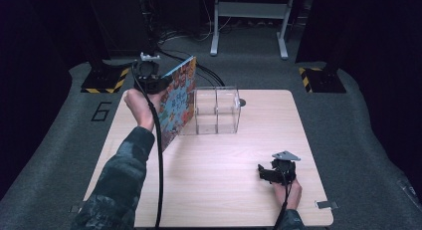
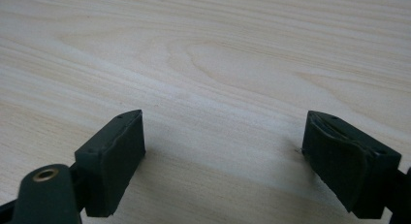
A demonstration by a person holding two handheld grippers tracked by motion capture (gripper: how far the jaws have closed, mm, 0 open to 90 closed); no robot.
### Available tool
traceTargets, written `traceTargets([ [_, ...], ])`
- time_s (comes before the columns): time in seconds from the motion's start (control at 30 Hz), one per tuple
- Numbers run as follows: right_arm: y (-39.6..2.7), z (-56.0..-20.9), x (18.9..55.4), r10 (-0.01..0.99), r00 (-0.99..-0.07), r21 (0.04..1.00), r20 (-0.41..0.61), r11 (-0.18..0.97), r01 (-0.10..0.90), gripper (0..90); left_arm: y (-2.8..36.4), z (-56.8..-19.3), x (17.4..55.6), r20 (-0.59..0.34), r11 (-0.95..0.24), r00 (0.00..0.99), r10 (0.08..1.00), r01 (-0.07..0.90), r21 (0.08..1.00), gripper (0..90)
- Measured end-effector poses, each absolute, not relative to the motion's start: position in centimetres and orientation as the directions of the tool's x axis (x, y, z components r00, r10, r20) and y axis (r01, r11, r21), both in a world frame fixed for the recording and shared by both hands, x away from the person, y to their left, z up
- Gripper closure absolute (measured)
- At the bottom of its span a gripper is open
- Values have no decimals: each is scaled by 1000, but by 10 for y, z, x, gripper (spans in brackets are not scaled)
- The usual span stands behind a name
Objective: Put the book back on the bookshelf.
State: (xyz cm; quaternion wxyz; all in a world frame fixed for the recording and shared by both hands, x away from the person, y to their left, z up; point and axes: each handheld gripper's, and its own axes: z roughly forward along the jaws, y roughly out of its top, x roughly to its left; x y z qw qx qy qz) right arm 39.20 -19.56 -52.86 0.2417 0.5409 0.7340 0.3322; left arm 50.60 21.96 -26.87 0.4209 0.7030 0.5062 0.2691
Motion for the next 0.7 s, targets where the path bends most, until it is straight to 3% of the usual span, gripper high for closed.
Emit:
traceTargets([
  [0.7, -195, -529, 392, 953, -302, 749, 5, 196, 633, 149, 248, -302, 457, -76, -121, 364, 928, 487, 865, 805],
])
